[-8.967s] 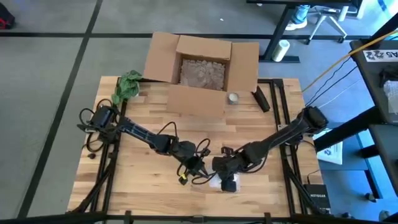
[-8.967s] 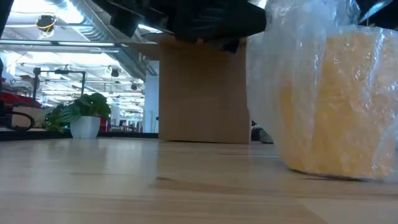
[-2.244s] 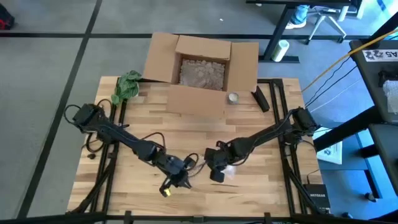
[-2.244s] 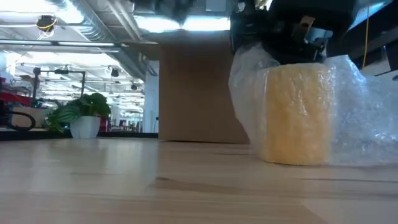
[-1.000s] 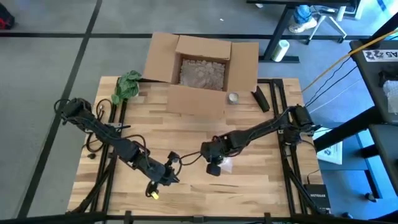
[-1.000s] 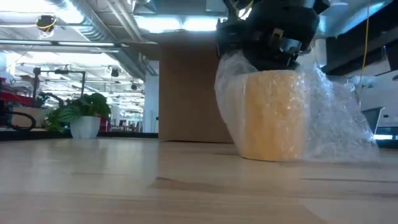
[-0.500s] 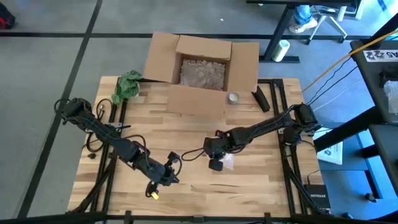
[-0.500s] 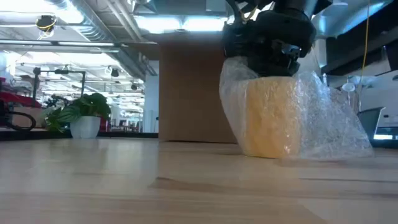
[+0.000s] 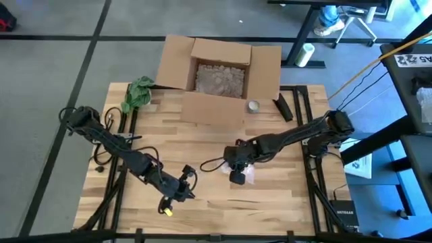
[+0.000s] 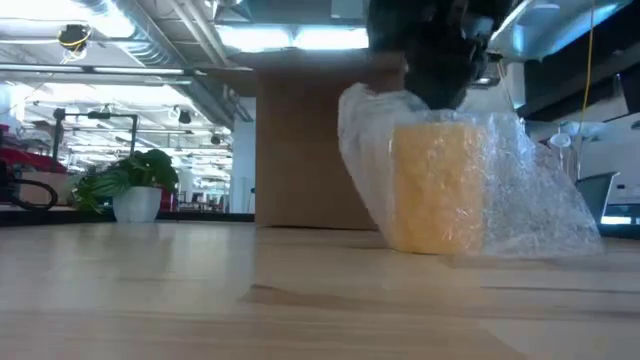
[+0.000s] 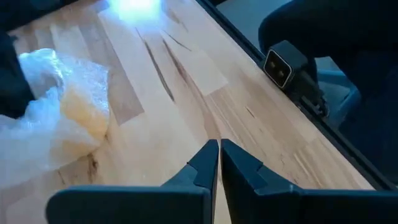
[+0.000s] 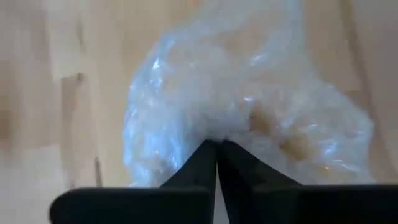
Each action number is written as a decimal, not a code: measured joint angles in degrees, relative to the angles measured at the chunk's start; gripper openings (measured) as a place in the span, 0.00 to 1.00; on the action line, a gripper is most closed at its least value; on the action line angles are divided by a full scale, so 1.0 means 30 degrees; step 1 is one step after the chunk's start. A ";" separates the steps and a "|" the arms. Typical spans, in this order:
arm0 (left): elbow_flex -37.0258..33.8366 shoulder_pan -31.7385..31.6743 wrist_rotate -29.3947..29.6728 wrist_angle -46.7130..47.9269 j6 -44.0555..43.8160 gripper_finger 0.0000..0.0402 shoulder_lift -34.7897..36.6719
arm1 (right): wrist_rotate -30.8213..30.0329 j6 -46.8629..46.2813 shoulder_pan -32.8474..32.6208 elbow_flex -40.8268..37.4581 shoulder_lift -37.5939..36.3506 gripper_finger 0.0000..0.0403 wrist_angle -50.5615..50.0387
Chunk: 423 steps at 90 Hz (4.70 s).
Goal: Wrap mug
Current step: Wrap the yellow mug with the bubble wrap
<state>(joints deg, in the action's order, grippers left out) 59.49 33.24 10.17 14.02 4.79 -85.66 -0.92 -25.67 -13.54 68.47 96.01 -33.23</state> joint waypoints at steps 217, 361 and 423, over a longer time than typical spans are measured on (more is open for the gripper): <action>-0.0066 -0.0133 0.0000 -0.0477 0.0388 0.00 0.0005 | -0.0541 -0.1344 -0.0248 0.0022 -0.1503 0.00 -0.2872; -0.0066 -0.0131 -0.0007 -0.0445 0.0367 0.00 0.0005 | 0.0099 0.0330 0.0216 -0.0036 -0.0011 0.00 0.0441; -0.0066 -0.0133 -0.0007 -0.0521 0.0386 0.00 0.0005 | -0.0796 -0.0331 -0.0357 0.0048 0.2259 0.00 0.0459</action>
<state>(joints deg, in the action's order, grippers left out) 59.29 32.84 10.15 12.46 5.95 -85.65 -3.31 -26.66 -14.61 68.61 102.79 -31.85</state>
